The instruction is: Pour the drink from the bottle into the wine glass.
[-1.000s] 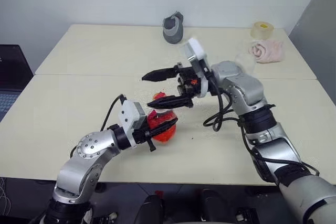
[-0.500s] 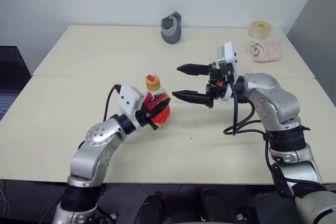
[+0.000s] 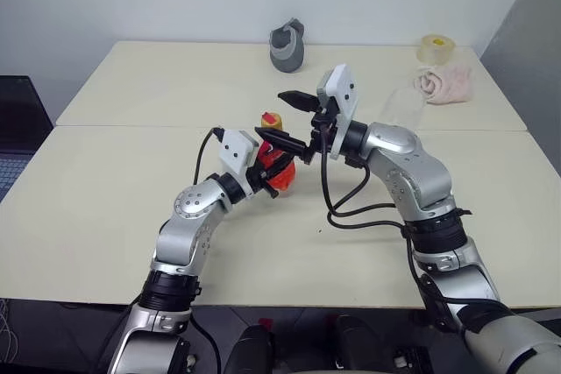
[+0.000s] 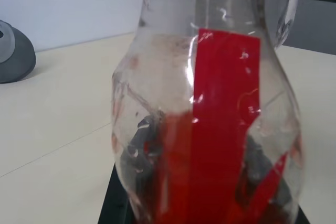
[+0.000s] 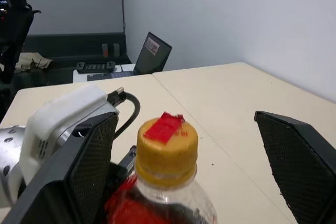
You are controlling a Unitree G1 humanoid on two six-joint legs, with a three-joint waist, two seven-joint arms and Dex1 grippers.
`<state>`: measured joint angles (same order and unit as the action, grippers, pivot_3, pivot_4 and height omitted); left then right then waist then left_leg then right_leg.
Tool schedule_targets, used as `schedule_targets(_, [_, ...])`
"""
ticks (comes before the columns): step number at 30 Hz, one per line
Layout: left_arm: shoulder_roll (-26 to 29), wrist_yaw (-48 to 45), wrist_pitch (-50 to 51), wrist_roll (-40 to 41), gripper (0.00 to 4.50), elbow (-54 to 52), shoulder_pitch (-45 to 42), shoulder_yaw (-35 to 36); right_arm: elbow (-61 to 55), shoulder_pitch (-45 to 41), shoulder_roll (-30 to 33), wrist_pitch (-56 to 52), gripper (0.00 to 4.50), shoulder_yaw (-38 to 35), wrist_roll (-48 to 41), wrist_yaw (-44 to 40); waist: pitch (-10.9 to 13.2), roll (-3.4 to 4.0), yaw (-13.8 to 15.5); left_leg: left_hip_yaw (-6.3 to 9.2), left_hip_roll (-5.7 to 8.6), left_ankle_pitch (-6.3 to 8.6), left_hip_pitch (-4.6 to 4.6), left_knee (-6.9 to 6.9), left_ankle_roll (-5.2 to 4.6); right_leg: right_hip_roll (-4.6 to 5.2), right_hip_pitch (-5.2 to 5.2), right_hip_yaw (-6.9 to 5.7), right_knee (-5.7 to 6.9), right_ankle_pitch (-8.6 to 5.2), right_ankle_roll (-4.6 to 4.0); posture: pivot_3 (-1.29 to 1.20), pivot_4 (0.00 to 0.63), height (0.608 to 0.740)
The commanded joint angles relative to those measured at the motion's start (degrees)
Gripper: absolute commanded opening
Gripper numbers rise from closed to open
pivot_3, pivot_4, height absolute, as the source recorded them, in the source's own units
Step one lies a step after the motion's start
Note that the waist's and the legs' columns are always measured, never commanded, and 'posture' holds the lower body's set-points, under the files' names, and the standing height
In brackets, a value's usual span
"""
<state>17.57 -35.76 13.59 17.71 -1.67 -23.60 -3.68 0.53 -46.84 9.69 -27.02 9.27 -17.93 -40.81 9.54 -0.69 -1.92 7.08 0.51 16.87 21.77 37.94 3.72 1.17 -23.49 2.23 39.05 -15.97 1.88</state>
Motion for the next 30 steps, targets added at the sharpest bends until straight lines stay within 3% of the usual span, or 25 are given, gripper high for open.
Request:
schedule_targets(1, [-0.4, -0.5, -1.7, -0.1, 0.99, -1.1, -1.6, 0.4, 0.1, -2.3, -0.7, 2.5, 4.45, -0.4, 1.1, 1.3, 0.0, 0.00, 0.0, 0.00, 0.00, 0.00, 0.00, 0.00, 0.00, 0.00, 0.00, 0.00, 0.00, 0.00, 0.00, 0.00, 0.150, 0.740])
schedule_targets(10, [-0.7, 0.3, -0.4, 0.3, 0.99, -3.1, -0.5, 0.4, 1.1, -1.6, 1.8, 4.1, 4.45, -1.5, 2.2, 1.4, 0.0, 0.00, -0.1, 0.00, 0.01, 0.00, 0.00, 0.00, -0.01, 0.00, 0.00, 0.00, 0.01, 0.00, 0.00, 0.00, 0.150, 0.740])
schedule_targets(22, [0.1, 0.7, 3.3, 2.1, 0.99, -4.6, -1.9, 2.9, -0.5, 3.5, 16.4, 3.5, 4.45, -5.6, 0.2, -5.2, 0.0, -0.01, -0.3, -0.11, 0.01, 0.03, -0.01, -0.01, -0.05, -0.02, 0.02, 0.07, -0.02, 0.00, 0.01, 0.00, 0.150, 0.740])
schedule_targets(30, [0.1, -0.1, 3.2, 2.1, 0.99, -3.3, -3.3, 2.8, -4.0, 2.4, 11.6, 0.0, 4.45, -4.3, -4.2, -5.6, 0.0, -0.01, -0.8, -0.08, -0.01, 0.02, -0.01, -0.01, -0.04, -0.03, 0.02, 0.06, 0.01, 0.01, 0.00, 0.00, 0.150, 0.740])
